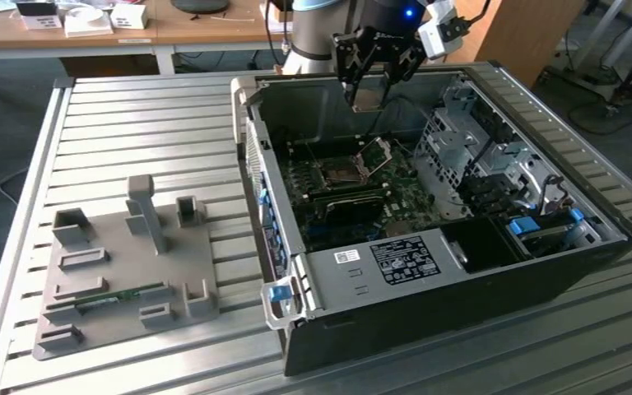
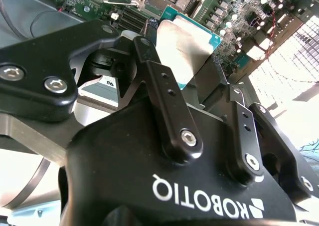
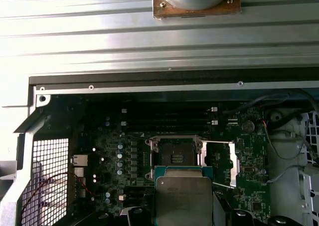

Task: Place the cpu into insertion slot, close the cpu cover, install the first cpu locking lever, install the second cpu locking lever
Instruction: 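Place the cpu into insertion slot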

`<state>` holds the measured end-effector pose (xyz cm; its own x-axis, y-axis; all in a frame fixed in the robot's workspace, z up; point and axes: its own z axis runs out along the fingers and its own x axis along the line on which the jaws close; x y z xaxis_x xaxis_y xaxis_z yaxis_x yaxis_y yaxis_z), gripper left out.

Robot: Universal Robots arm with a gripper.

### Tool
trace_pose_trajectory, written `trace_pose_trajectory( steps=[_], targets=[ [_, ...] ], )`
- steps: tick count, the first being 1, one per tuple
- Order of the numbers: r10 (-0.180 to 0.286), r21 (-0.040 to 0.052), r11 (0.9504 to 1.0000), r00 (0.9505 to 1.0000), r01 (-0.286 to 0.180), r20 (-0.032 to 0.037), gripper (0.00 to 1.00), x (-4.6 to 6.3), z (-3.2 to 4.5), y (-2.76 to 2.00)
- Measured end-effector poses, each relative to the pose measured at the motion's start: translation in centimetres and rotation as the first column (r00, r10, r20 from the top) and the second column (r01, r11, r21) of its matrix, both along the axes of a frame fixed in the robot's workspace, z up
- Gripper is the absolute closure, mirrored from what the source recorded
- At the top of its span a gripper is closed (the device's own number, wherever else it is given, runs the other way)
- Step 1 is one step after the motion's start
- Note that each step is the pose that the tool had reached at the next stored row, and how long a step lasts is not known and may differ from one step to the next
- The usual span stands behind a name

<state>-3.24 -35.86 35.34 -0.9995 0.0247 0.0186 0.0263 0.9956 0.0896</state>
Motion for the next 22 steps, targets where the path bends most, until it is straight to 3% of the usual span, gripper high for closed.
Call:
trace_pose_trajectory(
  steps=[22],
  targets=[
    [0.0, 0.0, 1.0, 1.0, 0.0, 0.0, 0.46, 0.0, -0.71, 0.0]
  ],
)
